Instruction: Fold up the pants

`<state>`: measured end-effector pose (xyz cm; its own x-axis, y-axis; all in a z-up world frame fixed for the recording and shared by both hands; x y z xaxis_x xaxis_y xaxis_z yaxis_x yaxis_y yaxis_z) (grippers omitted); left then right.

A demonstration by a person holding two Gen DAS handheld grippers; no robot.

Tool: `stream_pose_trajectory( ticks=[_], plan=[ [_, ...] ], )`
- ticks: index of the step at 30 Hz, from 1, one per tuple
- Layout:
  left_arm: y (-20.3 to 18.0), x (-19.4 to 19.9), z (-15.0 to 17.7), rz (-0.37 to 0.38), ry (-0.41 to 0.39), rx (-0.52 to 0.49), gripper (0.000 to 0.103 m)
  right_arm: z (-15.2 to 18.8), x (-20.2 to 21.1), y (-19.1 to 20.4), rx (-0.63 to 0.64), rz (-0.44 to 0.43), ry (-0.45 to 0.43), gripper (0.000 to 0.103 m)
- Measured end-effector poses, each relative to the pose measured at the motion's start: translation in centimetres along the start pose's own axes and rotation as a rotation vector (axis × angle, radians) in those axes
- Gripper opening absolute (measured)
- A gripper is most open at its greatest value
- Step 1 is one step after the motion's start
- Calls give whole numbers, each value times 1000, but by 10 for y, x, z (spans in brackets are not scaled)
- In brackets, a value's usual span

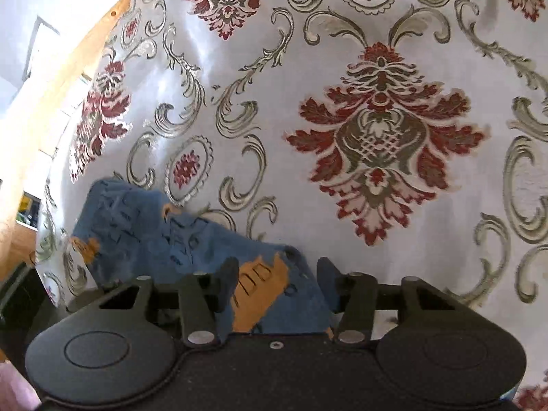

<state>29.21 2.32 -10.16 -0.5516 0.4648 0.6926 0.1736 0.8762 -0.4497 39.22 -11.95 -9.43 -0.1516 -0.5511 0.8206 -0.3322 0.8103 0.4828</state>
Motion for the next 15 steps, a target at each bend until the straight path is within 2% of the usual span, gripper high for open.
stream_pose_trajectory(
  ticks=[2, 5, 8, 11, 13, 15],
  plan=[
    [-2, 0, 2, 5, 10, -6, 15, -2, -6, -1, -20, -22, 9, 51],
    [0, 0, 5, -3, 11, -20, 8, -5, -13, 1, -10, -18, 22, 50],
    [5, 0, 4, 6, 19, 13, 5, -4, -21, -1, -3, 6, 59, 44],
    [7, -1, 5, 5, 21, 19, 5, -5, -22, -5, -16, 7, 53, 29],
    [6, -1, 6, -1, 18, 4, 5, -6, -21, -7, -15, 14, 44, 13],
    [5, -1, 5, -4, 16, -5, 5, -5, -19, -6, 13, 24, 36, 9]
  ],
)
Point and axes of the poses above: each gripper's, at about its wrist camera, not at the fingertips, and x roughly against the way its jaws point, y to its left, z to its underside, the point moved 8 cm from there along -x, roughly the way its jaws point, and after that the axes turned 2 degrees about x, right-handed, at the moved point
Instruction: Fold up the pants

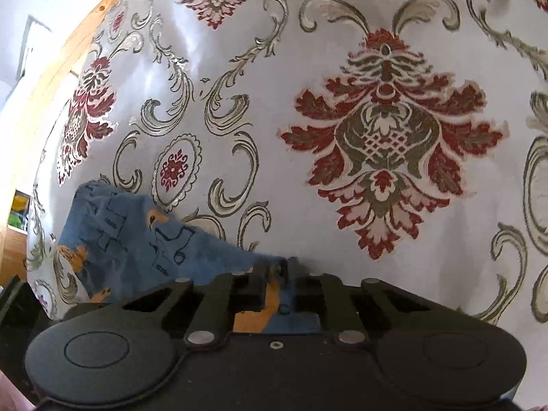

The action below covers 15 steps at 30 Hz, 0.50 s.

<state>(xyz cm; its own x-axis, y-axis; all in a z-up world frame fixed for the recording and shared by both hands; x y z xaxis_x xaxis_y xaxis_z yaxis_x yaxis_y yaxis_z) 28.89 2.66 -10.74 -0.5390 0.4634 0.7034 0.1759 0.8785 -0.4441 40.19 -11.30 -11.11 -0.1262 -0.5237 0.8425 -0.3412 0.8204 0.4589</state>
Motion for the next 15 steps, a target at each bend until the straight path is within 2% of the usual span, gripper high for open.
stream_pose_trajectory(
  ticks=[8, 11, 15],
  plan=[
    [-3, 9, -5, -3, -27, 3, 2, -6, 32, 18, 105, 42, -106, 5],
    [-6, 12, -7, -14, -32, -6, 2, -7, 29, 18, 131, 62, -101, 5],
    [5, 3, -1, -61, 5, -8, 2, -7, 13, 6, 139, 105, -75, 5]
  ],
)
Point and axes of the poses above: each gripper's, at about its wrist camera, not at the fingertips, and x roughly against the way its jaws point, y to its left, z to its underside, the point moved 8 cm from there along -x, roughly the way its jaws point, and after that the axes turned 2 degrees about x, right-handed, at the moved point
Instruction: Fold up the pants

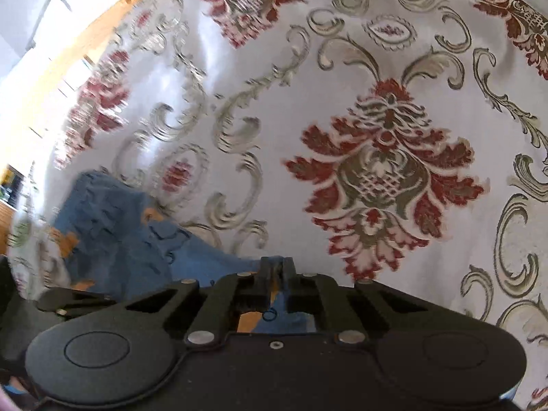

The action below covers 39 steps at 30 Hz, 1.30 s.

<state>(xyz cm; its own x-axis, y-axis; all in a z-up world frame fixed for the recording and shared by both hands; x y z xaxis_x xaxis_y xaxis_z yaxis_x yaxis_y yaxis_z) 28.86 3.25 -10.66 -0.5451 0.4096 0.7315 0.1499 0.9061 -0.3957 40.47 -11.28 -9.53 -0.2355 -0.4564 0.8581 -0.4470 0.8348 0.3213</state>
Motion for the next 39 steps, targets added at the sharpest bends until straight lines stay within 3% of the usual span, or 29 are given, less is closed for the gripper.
stream_pose_trajectory(
  ticks=[3, 5, 6, 9, 12, 13, 15, 18, 19, 22, 25, 27, 29, 31, 35, 39],
  plan=[
    [10, 4, -2, -37, 0, 2, 2, -3, -9, -19, -48, 59, -6, 4],
    [19, 10, -3, -85, -11, -7, 2, -6, -2, -30, -52, 90, -30, 14],
    [25, 14, -4, -119, -18, -10, 2, -7, 6, -31, -11, 122, -53, 19],
    [41, 28, -6, -194, -30, 7, 2, 10, 35, -14, 165, 166, -80, 23],
    [60, 44, -7, -248, -28, 46, 4, 49, 59, 5, 211, 117, -110, 51],
    [66, 49, -8, -247, -29, 69, 4, 65, 64, 9, 217, 103, -124, 54],
    [77, 55, -10, -234, -24, 136, 4, 93, 66, 9, 195, 99, -153, 55],
    [91, 57, -10, -200, -11, 237, 4, 128, 56, -17, 56, 110, -133, 53],
    [93, 57, -9, -197, -12, 256, 4, 132, 58, -23, 52, 118, -147, 46],
    [95, 59, -5, -212, -20, 265, 4, 133, 77, -53, 47, 310, -201, 52],
    [88, 62, 0, -252, -26, 231, 4, 140, 105, -67, -31, 338, -262, 53],
    [77, 64, 3, -267, -34, 198, 20, 153, 116, -55, -19, 309, -287, 62],
    [59, 67, 5, -253, -52, 157, 66, 174, 122, -36, -7, 273, -310, 73],
    [40, 69, 6, -262, -80, 93, 84, 200, 123, -21, -15, 233, -311, 81],
    [8, 63, 14, -338, -84, -116, 91, 260, 118, -17, -80, 252, -313, 89],
    [12, 44, 32, -483, 5, -244, 95, 298, 138, -27, -115, 332, -395, 92]
  ],
)
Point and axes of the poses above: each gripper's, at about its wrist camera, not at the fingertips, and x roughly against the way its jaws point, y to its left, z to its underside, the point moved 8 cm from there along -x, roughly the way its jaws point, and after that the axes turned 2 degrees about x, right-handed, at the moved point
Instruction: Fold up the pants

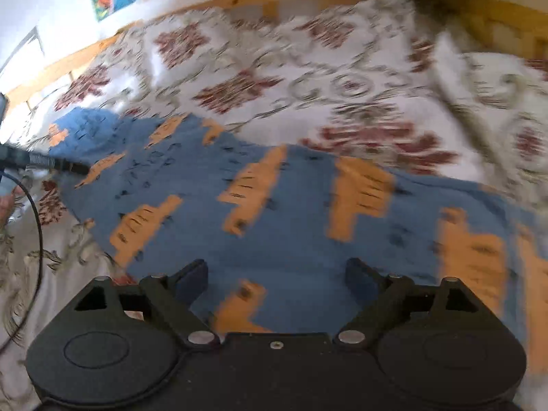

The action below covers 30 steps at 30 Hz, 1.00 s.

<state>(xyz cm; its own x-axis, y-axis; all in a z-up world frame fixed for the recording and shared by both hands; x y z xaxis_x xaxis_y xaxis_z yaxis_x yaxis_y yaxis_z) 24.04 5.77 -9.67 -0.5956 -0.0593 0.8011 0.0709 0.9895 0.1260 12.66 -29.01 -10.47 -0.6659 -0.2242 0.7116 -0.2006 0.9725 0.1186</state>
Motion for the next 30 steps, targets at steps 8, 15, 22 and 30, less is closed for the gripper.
stream_pose_trajectory(
  ticks=[8, 15, 22, 30],
  plan=[
    [-1, 19, 5, -87, -6, 37, 99, 31, 71, -41, -143, 207, -170, 102],
    [-90, 60, -23, 215, -163, -29, 103, 59, 96, -91, -513, 183, -214, 102],
    [-258, 89, -80, 657, -234, -403, 103, 58, 95, -110, -718, 71, -261, 102],
    [-398, 81, -96, 984, -110, -698, 101, 67, 101, -114, -699, 42, -286, 102]
  ],
)
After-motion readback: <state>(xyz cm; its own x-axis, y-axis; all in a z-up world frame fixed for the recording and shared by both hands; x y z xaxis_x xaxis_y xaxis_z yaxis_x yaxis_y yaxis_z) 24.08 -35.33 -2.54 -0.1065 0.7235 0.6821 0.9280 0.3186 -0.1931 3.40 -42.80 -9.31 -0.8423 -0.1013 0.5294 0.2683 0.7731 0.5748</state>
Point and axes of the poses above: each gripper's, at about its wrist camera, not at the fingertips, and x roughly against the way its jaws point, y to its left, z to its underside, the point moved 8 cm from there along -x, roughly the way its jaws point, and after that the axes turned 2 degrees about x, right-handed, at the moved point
